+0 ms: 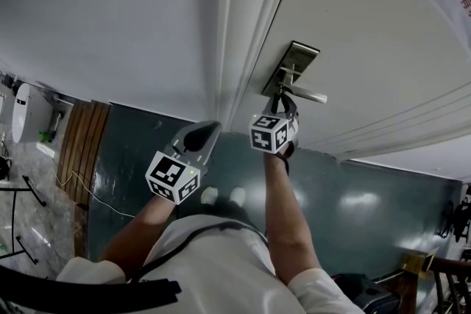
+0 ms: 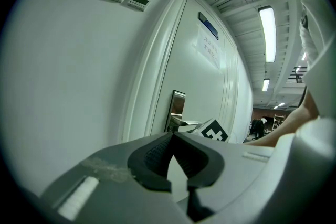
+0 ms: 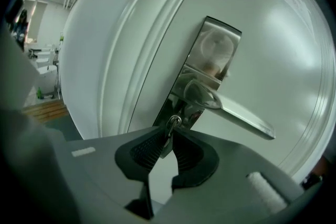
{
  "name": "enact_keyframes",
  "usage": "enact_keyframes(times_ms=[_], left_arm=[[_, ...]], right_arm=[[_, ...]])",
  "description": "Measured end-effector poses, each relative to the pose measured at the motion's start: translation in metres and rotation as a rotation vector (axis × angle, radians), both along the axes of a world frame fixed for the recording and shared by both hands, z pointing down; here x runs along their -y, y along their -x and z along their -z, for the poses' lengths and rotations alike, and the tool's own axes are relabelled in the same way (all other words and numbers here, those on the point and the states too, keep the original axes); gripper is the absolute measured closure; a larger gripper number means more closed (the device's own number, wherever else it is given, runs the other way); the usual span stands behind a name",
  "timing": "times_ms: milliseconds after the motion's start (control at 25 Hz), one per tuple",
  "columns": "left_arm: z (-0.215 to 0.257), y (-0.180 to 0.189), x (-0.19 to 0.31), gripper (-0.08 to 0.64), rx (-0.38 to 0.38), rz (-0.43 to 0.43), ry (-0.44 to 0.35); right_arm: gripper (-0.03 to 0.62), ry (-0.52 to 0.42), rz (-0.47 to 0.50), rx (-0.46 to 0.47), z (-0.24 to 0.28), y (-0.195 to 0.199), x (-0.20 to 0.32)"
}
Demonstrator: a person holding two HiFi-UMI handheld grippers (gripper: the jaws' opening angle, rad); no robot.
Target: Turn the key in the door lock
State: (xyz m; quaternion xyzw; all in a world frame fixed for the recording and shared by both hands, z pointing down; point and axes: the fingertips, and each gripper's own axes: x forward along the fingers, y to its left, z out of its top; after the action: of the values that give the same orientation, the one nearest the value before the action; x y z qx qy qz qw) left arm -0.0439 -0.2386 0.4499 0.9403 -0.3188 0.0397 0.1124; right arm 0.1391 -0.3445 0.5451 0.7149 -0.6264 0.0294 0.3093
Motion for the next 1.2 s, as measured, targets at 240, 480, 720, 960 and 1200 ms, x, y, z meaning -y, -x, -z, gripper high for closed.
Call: enact_keyframes(times_ms=[240, 480, 720, 960, 1200], left_arm=[[-0.001, 0.002, -0.002, 0.555, 0.000, 0.003, 0.002], [0.001, -0.002, -0.003, 0.555, -0.005, -0.007, -0.003], [0.001, -0.005, -0.006, 0.555, -0.008, -0.015, -0.003], [0.003, -0.010, -0.010, 0.555, -0.013, -0.023, -0.009], [0.006, -0.011, -0.011, 0.555, -0.013, -0.022, -0.015]], right_arm=[[0.541, 0.053, 0.064, -0.250, -0.001, 0.005, 0.000], [0.543, 0.095, 0.124, -0.444, -0.003, 0.007, 0.000], [0.538, 0.131, 0.190, -0.582, -0.009, 0.007, 0.000], [0.535, 0.137, 0.211, -0.614, -0.006, 0.008, 0.000], [0.462, 0.106, 0.192, -0.502, 0.004, 0.007, 0.001]])
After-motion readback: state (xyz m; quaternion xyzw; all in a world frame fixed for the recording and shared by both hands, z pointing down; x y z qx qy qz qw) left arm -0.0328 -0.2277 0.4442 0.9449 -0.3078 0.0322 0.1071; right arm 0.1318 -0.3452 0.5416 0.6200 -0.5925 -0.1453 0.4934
